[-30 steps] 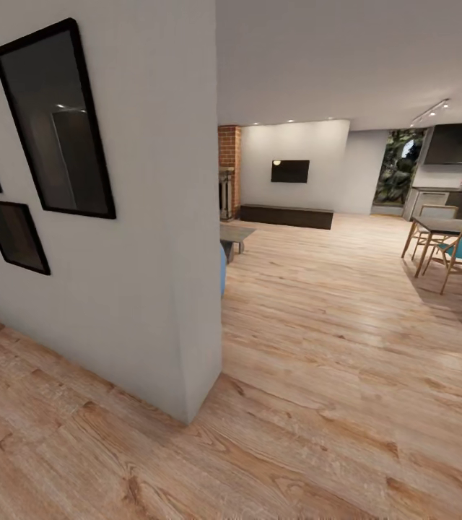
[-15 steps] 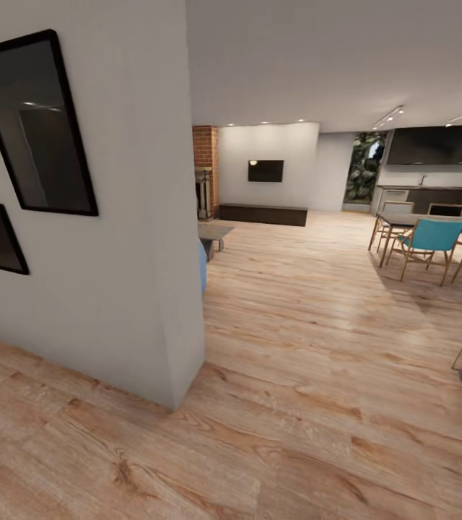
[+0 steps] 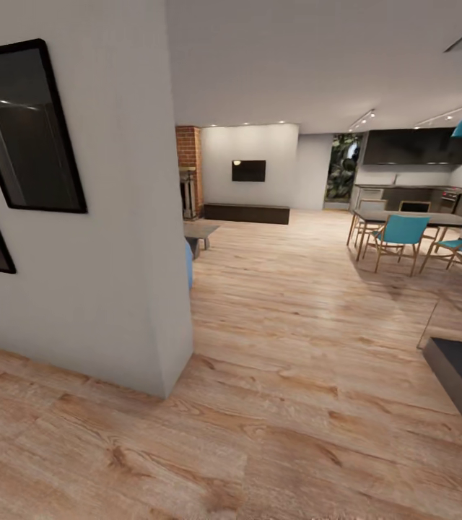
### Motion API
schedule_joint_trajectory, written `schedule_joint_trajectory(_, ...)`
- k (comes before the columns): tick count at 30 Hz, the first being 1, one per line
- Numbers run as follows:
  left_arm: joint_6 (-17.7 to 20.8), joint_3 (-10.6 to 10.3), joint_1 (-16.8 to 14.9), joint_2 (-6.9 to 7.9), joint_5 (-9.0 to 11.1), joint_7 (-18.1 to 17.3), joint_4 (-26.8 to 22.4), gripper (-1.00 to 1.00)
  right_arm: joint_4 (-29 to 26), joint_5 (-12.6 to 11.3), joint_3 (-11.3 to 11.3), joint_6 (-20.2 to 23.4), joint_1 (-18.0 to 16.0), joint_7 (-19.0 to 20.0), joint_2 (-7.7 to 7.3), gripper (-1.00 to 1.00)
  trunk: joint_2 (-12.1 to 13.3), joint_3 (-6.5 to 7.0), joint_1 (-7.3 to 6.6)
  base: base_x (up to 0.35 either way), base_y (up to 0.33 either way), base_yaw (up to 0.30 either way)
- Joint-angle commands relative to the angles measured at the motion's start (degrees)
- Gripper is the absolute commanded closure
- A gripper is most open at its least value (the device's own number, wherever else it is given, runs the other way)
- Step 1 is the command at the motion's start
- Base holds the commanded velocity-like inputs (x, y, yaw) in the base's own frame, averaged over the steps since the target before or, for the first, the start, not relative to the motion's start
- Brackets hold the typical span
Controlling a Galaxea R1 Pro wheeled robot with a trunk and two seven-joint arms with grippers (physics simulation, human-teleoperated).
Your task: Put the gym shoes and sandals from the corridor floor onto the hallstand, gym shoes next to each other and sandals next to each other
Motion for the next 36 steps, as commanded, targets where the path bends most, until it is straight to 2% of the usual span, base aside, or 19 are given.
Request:
schedule_joint_trajectory(1,-0.17,-0.04,-0.02,0.01,0.14,-0.05,0.01,-1.0,0.03,-0.04,-0.05,-0.09,-0.03,0.09,-0.01,-1.0,-0.03,-0.06,-0.01,-0.062,0.0,-0.266)
schedule_joint_trajectory(36,-0.17,0.4,-0.03,0.1,0.35,-0.05,0.01,-1.0,0.03,-0.05,-0.1,-0.13,-0.06,0.05,-0.12,-1.0,-0.03,-0.06,-0.01,-0.003,0.0,-0.274)
